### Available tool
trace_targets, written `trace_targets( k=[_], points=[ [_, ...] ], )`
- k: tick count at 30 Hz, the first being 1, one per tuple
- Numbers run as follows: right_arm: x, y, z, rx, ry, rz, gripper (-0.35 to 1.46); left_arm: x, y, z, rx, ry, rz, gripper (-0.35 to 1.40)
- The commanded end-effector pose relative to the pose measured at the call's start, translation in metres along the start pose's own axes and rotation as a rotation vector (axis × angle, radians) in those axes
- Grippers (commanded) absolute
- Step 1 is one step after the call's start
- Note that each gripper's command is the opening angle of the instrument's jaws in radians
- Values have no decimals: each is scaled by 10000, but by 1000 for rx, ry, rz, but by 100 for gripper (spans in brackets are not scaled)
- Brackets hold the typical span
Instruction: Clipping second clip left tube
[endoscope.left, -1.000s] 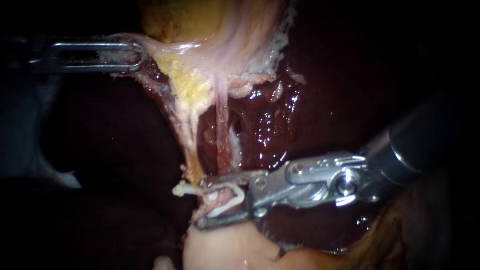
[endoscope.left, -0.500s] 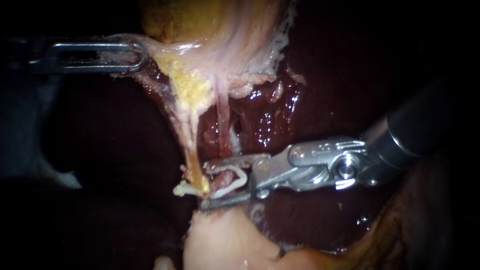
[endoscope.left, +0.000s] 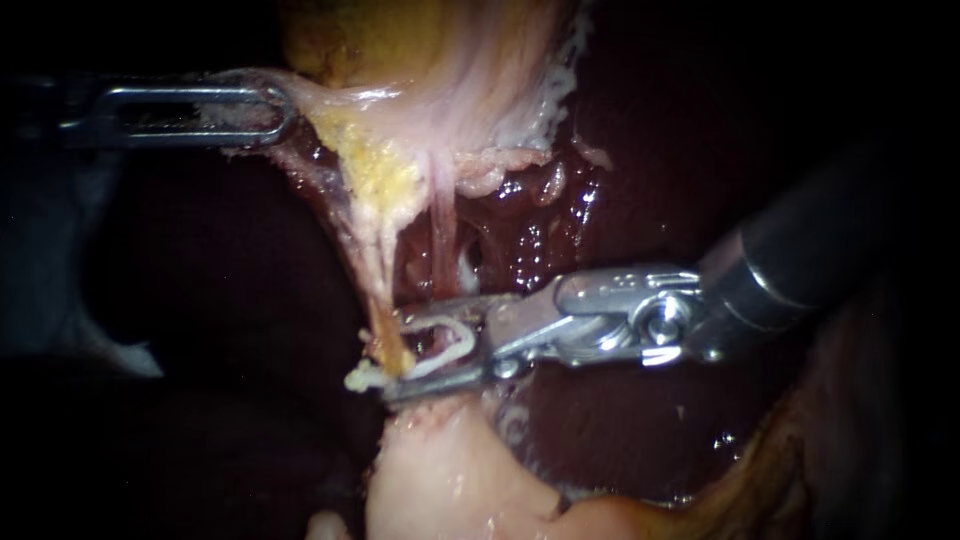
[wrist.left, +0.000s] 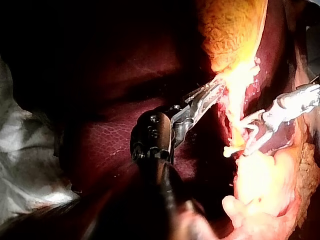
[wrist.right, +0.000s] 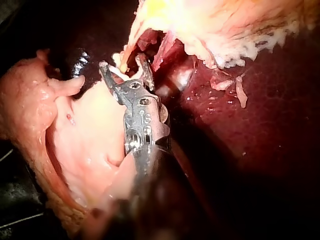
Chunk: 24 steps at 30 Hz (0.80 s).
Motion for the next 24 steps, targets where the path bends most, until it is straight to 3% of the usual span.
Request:
trace_targets(
  k=[1,15,24],
  points=[
    [1,0,3,3,0,-1,48,0,0,0,0,0,0,-35],
    [2,-1,41,36,19,8,48,0,1,1,1,1,0,-35],
    [7,-19,54,92,55,13,49,0,1,2,1,1,0,-35]
  ],
)
